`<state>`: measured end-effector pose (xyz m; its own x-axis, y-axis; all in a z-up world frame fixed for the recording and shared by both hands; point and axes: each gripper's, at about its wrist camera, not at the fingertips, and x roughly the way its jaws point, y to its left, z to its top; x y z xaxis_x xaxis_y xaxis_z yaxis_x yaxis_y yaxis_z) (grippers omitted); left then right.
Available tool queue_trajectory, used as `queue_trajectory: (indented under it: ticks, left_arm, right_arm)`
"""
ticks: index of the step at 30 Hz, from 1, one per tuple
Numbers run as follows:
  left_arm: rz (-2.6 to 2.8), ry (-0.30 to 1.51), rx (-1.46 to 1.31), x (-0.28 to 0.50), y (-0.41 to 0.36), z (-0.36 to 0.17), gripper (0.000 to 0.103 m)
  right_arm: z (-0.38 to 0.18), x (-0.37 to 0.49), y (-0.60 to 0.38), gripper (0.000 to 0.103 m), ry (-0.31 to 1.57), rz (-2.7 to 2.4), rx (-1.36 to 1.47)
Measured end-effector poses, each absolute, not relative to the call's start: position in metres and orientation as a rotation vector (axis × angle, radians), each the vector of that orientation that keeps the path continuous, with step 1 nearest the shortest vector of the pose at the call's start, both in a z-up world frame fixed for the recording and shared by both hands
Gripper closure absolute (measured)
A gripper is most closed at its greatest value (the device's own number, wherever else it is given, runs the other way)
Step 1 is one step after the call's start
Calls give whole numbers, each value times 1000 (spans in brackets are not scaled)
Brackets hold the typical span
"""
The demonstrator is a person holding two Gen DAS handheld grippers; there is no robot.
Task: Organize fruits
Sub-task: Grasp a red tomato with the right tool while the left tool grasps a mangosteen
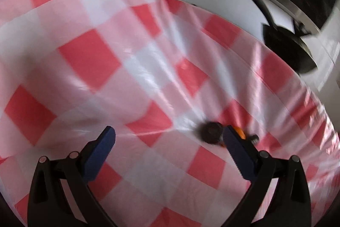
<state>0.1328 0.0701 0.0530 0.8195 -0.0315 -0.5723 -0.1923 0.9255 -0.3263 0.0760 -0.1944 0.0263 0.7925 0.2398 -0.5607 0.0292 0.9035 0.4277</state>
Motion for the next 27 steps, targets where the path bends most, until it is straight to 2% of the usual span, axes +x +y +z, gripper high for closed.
queue_trajectory:
  ticks: [6, 9, 14, 23, 24, 26, 27]
  left_arm:
    - [13, 638, -208, 142, 35, 55, 2]
    - [-34, 719, -147, 160, 25, 49, 2]
    - [-57, 836, -55, 192, 15, 34, 19]
    - [-91, 883, 110, 234, -3, 22, 22]
    - [-100, 886, 131, 237, -5, 21, 24]
    - [-114, 890, 158, 238, -9, 18, 41]
    - [-128, 884, 162, 237, -9, 18, 52]
  right_arm:
    - [35, 75, -209, 63, 581, 122, 528]
    - [37, 73, -212, 63, 568, 135, 533]
    - [38, 71, -215, 63, 569, 135, 563]
    - [39, 70, -210, 63, 567, 132, 555]
    - [39, 71, -209, 63, 568, 133, 553]
    - [40, 71, -208, 63, 569, 133, 544]
    - [40, 71, -207, 63, 569, 133, 541]
